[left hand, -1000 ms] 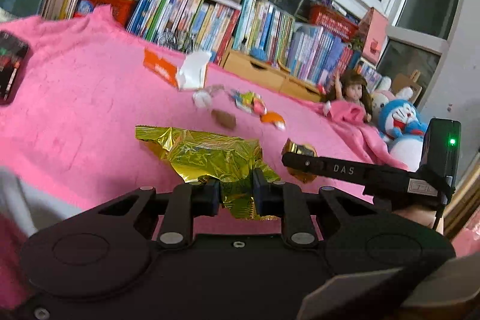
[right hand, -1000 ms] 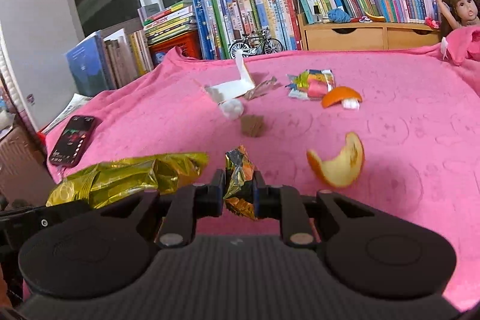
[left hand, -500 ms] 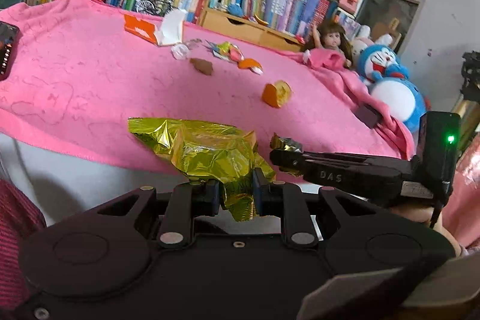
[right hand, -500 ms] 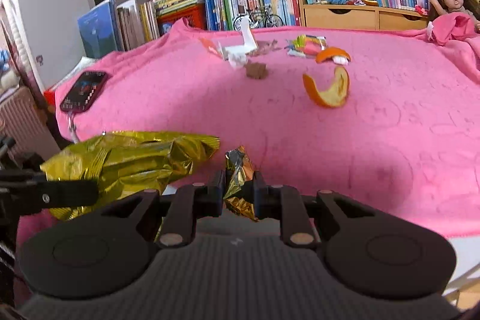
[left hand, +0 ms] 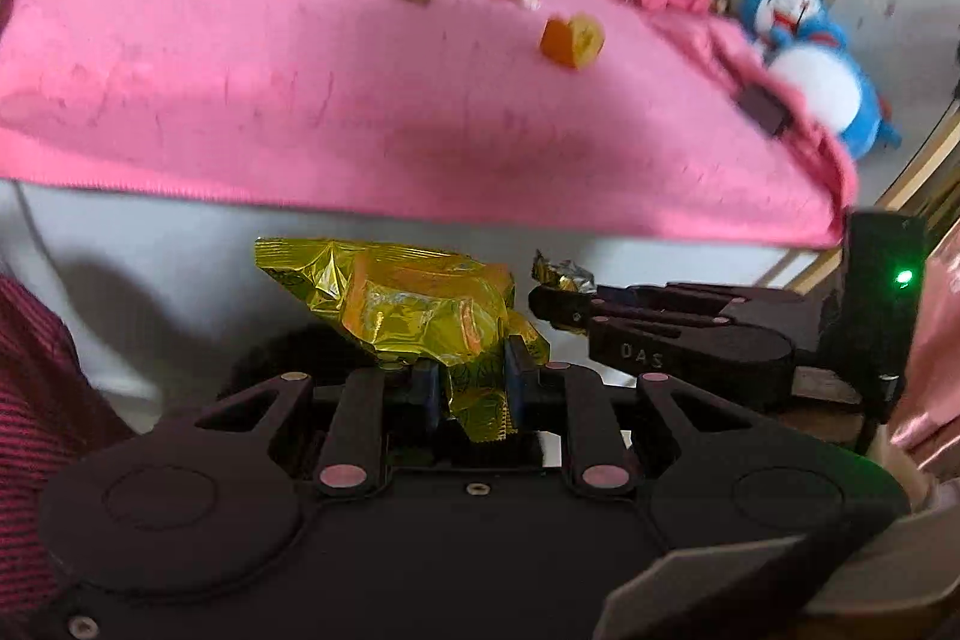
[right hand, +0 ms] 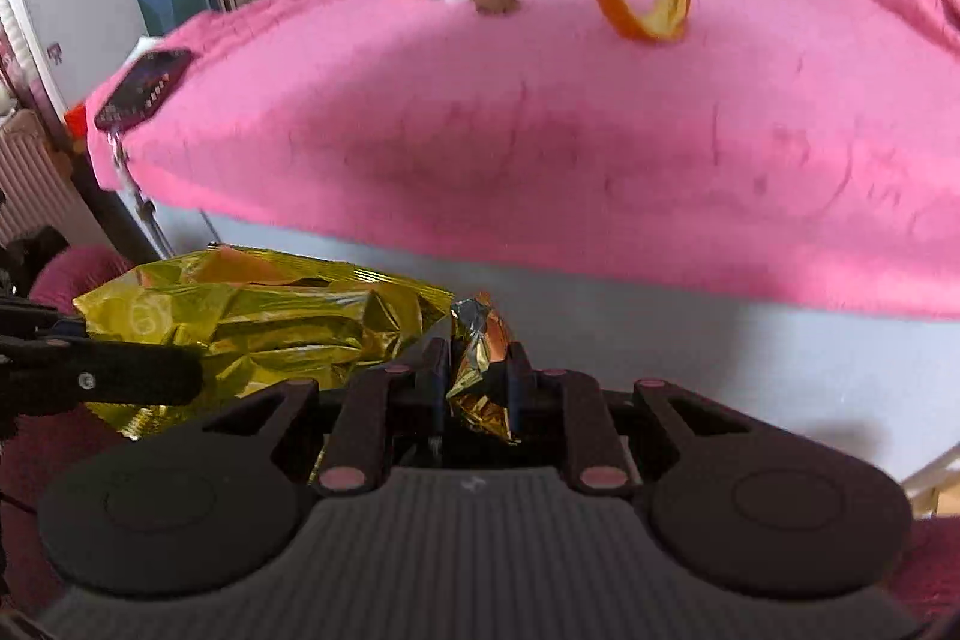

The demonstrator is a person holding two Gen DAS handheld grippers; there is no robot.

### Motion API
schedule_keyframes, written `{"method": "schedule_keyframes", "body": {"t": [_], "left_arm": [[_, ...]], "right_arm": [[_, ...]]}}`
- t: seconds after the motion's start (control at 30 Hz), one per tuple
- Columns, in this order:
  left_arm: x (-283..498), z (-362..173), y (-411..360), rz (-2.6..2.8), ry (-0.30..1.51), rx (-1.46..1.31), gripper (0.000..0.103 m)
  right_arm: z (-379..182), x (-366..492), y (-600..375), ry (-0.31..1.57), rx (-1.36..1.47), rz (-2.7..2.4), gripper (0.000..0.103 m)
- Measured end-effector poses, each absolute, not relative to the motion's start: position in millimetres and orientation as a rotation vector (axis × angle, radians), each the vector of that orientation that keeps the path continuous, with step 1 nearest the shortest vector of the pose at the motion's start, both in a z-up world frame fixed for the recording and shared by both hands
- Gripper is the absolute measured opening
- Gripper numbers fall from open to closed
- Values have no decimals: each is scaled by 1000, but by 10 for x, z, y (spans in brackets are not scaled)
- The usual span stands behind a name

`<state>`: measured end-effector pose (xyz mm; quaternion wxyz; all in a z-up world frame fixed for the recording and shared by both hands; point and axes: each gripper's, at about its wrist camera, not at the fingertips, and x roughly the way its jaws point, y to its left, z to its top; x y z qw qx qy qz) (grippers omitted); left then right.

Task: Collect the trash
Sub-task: 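Carry the gold foil and gold-brown wrapper down into the black bin with both grippers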

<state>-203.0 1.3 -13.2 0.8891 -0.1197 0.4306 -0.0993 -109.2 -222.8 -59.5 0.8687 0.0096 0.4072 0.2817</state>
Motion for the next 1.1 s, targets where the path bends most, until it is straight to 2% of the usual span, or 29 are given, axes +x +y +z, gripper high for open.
{"method": "schedule_keyframes", "body": {"t": [0.53, 1.1], "left_arm": [[-1445, -964, -41, -160, 1177, -255, 20], [-1257, -1334, -17, -121, 1277, -267, 22]], "right_arm": [[-1023, -1019, -2114, 989, 12, 570, 26], [-1278, -903, -1845, 1073, -17, 580, 28]]}}
